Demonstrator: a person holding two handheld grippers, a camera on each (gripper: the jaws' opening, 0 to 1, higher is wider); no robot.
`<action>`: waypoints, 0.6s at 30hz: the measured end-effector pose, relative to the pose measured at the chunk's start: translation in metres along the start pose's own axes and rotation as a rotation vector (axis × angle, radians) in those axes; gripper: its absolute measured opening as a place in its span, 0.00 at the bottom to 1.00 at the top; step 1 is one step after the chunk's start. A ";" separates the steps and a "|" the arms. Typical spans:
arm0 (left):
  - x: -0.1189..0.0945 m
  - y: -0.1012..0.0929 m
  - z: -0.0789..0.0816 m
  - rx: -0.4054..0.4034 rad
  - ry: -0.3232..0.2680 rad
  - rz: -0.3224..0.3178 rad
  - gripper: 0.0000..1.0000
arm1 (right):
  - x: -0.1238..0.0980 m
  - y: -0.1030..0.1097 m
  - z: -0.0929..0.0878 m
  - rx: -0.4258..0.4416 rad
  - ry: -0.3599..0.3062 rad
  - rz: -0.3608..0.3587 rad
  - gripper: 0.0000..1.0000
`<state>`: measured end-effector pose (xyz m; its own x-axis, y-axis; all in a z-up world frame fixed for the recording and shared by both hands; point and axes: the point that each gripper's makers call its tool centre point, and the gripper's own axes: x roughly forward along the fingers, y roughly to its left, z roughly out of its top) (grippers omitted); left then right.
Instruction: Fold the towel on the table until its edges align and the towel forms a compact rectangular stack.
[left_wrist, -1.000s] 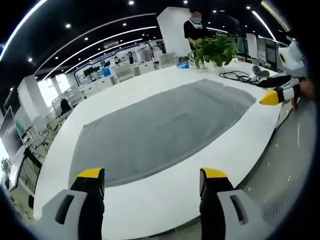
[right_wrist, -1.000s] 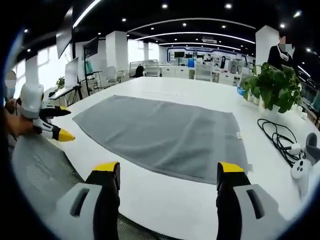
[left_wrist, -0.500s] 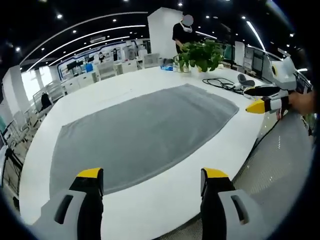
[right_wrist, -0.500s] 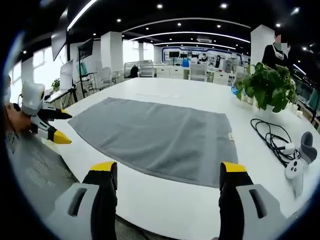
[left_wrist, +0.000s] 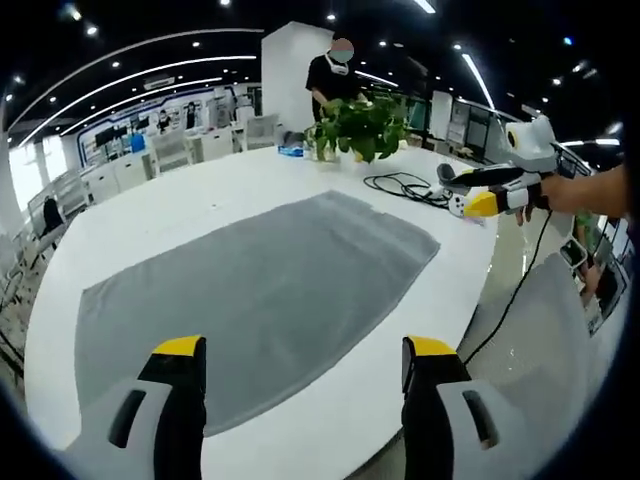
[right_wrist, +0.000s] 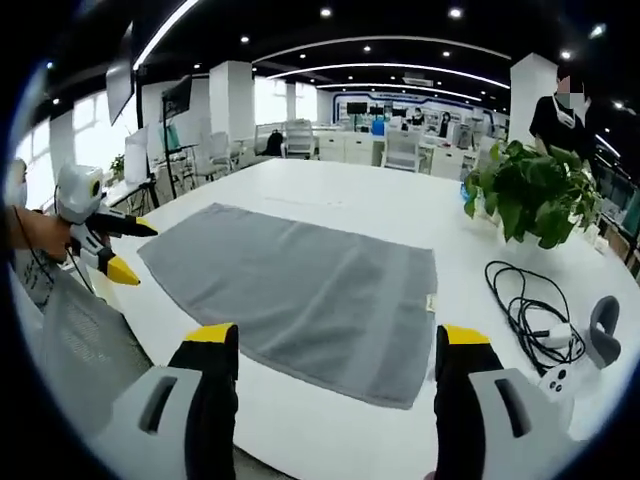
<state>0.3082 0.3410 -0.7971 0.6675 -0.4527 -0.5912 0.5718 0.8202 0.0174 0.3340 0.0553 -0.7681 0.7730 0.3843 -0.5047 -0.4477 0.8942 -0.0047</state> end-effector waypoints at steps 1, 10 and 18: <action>0.001 -0.001 0.003 0.008 -0.004 0.001 0.82 | 0.000 -0.003 0.004 -0.005 -0.002 0.005 0.81; 0.015 -0.033 0.029 0.018 -0.027 -0.067 0.82 | -0.003 -0.033 0.047 -0.089 -0.040 0.062 0.79; 0.024 -0.053 0.058 0.026 -0.056 -0.086 0.81 | -0.008 -0.066 0.056 -0.215 -0.031 0.054 0.75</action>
<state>0.3212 0.2666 -0.7652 0.6410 -0.5404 -0.5451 0.6395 0.7687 -0.0102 0.3823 0.0064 -0.7149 0.7571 0.4400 -0.4829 -0.5718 0.8038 -0.1642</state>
